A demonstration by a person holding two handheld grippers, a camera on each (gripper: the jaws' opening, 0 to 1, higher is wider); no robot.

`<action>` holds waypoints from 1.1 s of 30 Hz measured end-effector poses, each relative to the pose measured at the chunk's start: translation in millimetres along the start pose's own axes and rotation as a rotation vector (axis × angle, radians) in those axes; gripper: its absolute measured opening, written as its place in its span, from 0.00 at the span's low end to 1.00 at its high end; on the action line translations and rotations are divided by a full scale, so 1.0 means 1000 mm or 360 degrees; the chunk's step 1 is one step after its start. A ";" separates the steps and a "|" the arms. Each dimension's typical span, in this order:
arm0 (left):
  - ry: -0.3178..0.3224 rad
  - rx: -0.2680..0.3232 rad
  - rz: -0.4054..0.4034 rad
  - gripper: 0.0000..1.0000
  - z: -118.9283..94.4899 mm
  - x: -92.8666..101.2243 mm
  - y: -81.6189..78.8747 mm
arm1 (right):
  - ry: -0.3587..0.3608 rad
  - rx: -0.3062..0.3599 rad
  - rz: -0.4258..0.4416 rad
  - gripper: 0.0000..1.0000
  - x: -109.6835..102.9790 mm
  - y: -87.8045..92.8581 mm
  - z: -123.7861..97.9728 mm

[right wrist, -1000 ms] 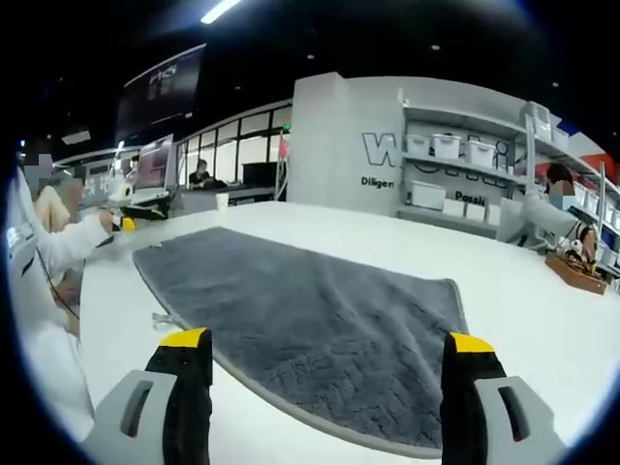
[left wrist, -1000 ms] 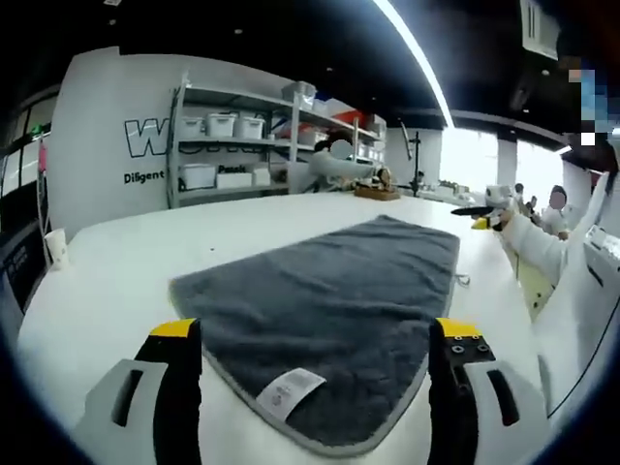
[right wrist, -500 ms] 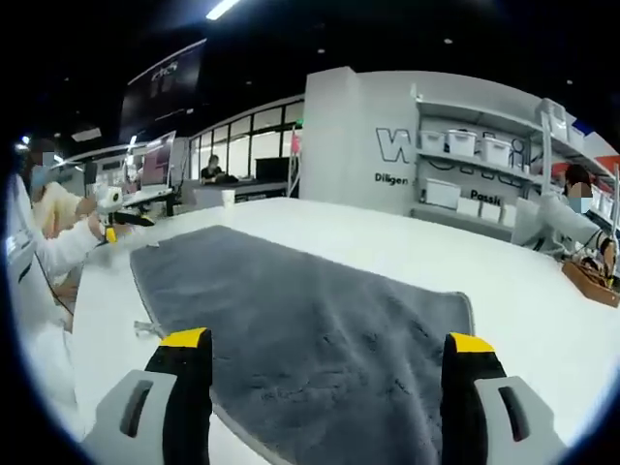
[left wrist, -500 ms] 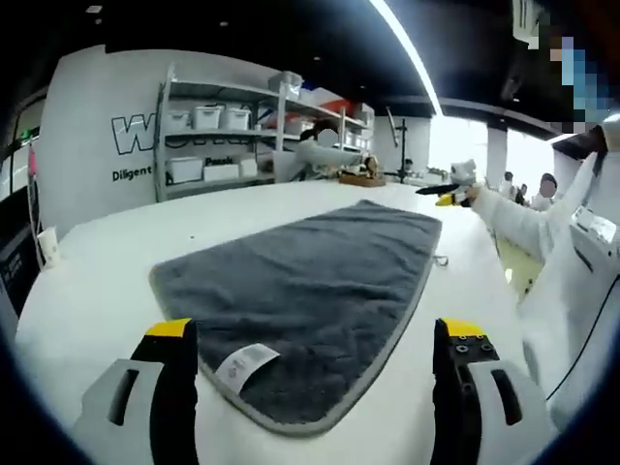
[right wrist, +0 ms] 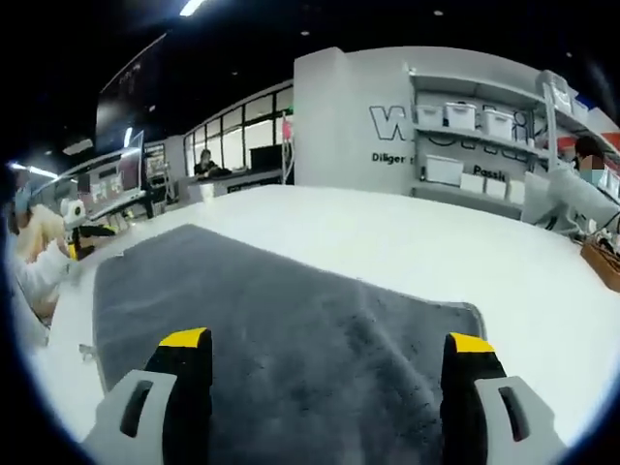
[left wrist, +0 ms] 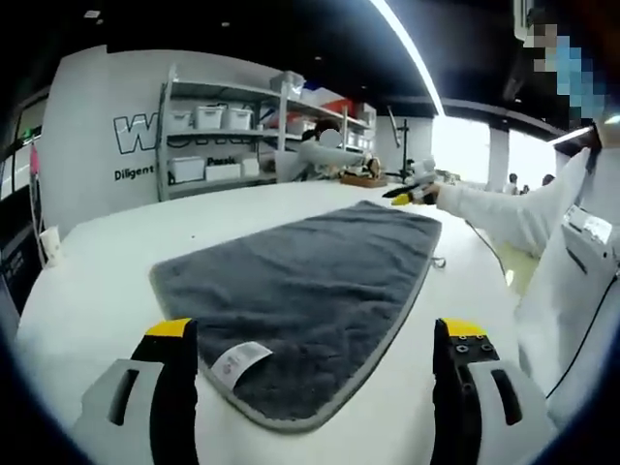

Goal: Open the folded towel by lifting each exposed corner and separating the folded layers until the towel lies flat within the target outline without major curled edges

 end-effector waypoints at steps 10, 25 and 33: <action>-0.0006 -0.0039 0.0002 1.00 0.005 -0.001 -0.001 | 0.0092 -0.0043 0.0086 0.99 0.036 -0.007 0.041; 0.0017 -0.0027 0.0016 1.00 0.010 0.001 -0.012 | 0.0190 -0.0055 0.0236 0.99 0.071 -0.008 0.067; 0.0024 -0.0039 0.0011 1.00 0.015 0.000 -0.011 | 0.0210 -0.0058 0.0269 0.99 0.076 -0.014 0.075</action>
Point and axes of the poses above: the point that each gripper's makers call its tool centre point, and the gripper's own axes: z roughly forward along the fingers, x roughly to its right, y roughly out of its underside, the point moved 5 cm from there along -z, roughly backward along the fingers, and after that the axes turned 12 degrees about z, right-handed, at the moved point
